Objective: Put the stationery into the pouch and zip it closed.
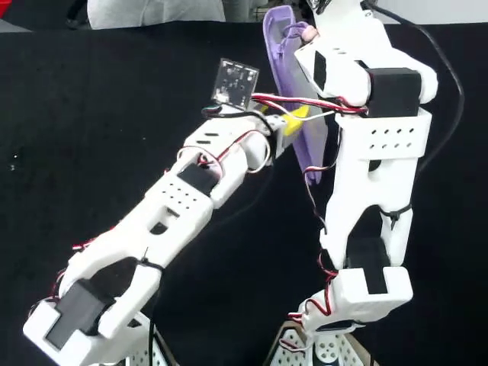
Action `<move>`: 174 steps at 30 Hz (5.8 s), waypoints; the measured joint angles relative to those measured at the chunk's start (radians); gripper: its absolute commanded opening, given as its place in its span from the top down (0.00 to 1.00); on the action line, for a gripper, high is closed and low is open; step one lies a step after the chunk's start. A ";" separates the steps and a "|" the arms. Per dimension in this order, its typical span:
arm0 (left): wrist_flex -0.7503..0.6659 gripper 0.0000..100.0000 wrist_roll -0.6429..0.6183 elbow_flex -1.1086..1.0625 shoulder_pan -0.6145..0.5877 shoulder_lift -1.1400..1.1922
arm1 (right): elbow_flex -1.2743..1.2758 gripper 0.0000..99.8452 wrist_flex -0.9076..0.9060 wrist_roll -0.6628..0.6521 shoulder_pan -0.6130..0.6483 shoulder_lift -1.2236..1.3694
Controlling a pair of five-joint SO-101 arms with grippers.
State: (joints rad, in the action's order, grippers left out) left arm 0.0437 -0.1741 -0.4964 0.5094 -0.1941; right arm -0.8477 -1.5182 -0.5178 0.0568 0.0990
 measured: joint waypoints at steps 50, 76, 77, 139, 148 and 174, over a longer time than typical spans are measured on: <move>-0.021 0.97 0.358 -0.258 0.118 -0.267 | 0.000 0.99 0.106 -0.002 -0.244 0.074; -0.008 0.97 0.250 -0.503 0.112 -0.815 | -0.002 0.96 0.153 0.107 -0.316 0.276; -0.008 0.97 0.250 -0.514 0.110 -0.818 | -0.002 0.93 0.153 0.126 -0.319 0.273; 0.377 0.97 1.019 -1.031 0.135 -1.073 | 0.698 0.81 0.103 0.456 0.066 0.129; 0.485 0.97 1.000 -1.183 0.127 -1.467 | 0.781 0.81 0.133 0.445 0.213 0.129; 0.654 0.97 1.000 -1.183 0.195 -1.600 | 1.011 0.86 0.256 0.413 0.330 0.129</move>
State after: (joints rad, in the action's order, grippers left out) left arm 0.6974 0.8263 -1.6794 0.7043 -1.7944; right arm 0.1634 -1.2620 -0.1051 0.3867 0.2279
